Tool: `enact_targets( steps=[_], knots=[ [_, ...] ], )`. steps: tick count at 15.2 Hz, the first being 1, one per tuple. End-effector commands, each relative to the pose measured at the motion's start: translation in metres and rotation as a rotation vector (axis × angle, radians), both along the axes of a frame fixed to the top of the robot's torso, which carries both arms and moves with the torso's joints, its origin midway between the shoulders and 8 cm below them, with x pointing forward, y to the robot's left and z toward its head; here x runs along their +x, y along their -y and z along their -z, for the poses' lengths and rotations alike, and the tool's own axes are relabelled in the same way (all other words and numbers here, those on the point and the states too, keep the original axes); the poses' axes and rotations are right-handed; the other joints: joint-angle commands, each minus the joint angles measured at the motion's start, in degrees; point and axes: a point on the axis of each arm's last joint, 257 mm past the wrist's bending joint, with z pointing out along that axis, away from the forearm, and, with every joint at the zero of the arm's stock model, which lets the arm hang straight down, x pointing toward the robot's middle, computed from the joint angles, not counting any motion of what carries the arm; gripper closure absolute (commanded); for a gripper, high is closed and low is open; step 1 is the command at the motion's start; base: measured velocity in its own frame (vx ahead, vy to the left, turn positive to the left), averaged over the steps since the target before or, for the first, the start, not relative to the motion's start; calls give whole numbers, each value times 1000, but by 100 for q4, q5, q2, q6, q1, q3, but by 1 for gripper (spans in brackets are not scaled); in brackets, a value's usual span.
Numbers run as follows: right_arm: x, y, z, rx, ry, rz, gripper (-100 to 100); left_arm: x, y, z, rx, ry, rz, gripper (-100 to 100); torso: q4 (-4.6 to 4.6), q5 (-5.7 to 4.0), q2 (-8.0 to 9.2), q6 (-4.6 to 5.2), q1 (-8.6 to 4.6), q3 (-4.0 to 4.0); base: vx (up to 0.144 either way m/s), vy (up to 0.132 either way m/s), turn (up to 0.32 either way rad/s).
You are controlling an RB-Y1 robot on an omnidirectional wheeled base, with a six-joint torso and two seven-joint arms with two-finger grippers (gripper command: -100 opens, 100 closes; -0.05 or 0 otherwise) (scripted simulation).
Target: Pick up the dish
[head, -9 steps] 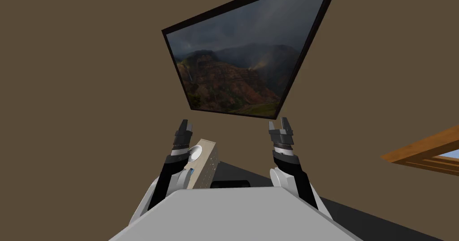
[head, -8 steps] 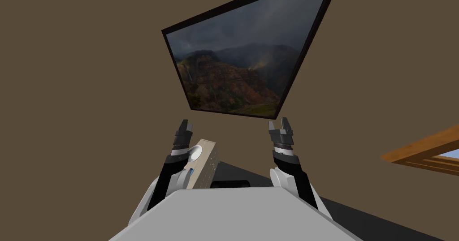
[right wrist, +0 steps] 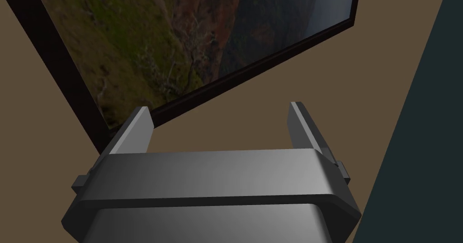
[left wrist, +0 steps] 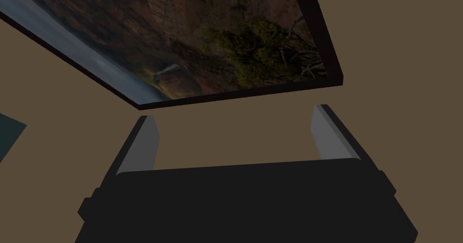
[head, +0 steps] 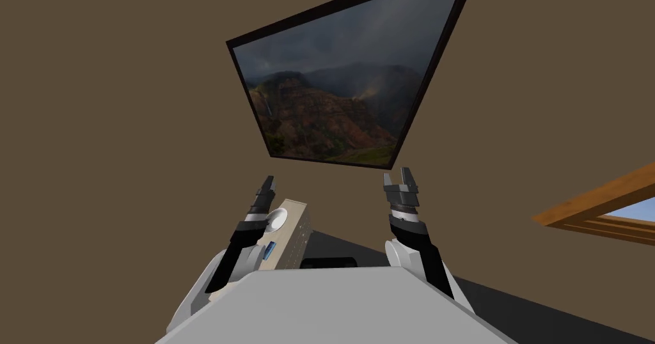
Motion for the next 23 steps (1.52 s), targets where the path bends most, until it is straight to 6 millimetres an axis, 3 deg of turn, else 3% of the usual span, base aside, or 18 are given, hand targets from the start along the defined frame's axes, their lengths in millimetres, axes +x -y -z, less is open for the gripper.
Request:
enact_targets(
  steps=[1,2,4,7,8,9,10,11,12,15,16,17,18,19,20,21,22,23],
  knots=[
    [0,0,0,0,0,0,0,9,-16,25,-1,-76,-20,-100,0,0,0,0,0,0,-3,5,-52],
    [0,0,0,0,0,0,0,9,-16,25,-1,-76,-20,-100,0,0,-1,1,0,0,-2,5,-40],
    [0,0,0,0,0,0,0,17,-35,54,-13,-163,-51,-100,0,0,-1,0,0,0,-1,5,-58],
    [0,0,0,0,0,0,0,21,-46,71,-23,-209,-69,-100,0,0,-1,0,0,0,-1,6,-37],
    [0,0,0,0,0,0,0,23,-58,87,-35,-256,-90,-100,0,0,-1,0,0,-1,0,6,-43],
    [0,0,0,0,0,0,0,23,-58,87,-35,-256,-90,-100,0,0,-1,0,0,-1,0,6,-36],
    [0,0,0,0,0,0,0,24,-70,105,-50,-305,-112,-100,0,0,-2,0,0,-1,2,6,-48],
    [0,0,0,0,0,0,0,24,-70,105,-50,-305,-112,-100,-1,0,-2,0,-1,-1,2,5,-44],
    [0,0,0,0,0,0,0,25,-82,123,-67,-354,-136,-100,0,0,-2,0,-1,-1,2,5,-51],
    [0,0,0,0,0,0,0,23,-107,160,-108,-450,-185,-100,-1,0,-3,0,0,-2,3,8,-64],
    [0,0,0,0,0,0,0,23,-108,161,-109,-454,-186,-100,-1,0,-3,0,0,-2,3,7,-36],
    [0,0,0,0,0,0,0,20,-120,180,-133,-504,-213,-100,-1,0,-3,0,0,-2,4,6,-57],
    [0,0,0,0,0,0,0,20,-120,180,-133,-504,-213,-100,-1,0,-3,0,0,-2,4,6,-41],
    [0,0,0,0,0,0,0,16,-132,199,-160,-554,-240,-100,-1,0,-3,-1,-1,-2,5,6,-51],
    [0,0,0,0,0,0,0,16,-132,199,-160,-554,-240,-100,-1,0,-3,0,-1,-2,5,6,-46],
    [0,0,0,0,0,0,0,11,-144,219,-188,-604,-267,-100,-1,0,-3,-1,-1,-2,6,7,-51],
    [0,0,0,0,0,0,0,11,-144,219,-188,-604,-267,-100,-1,0,-3,0,0,-2,6,7,-40],
    [0,0,0,0,0,0,0,5,-155,238,-219,-653,-294,-100,-1,0,-4,0,-1,-2,6,7,-51]
  ],
)
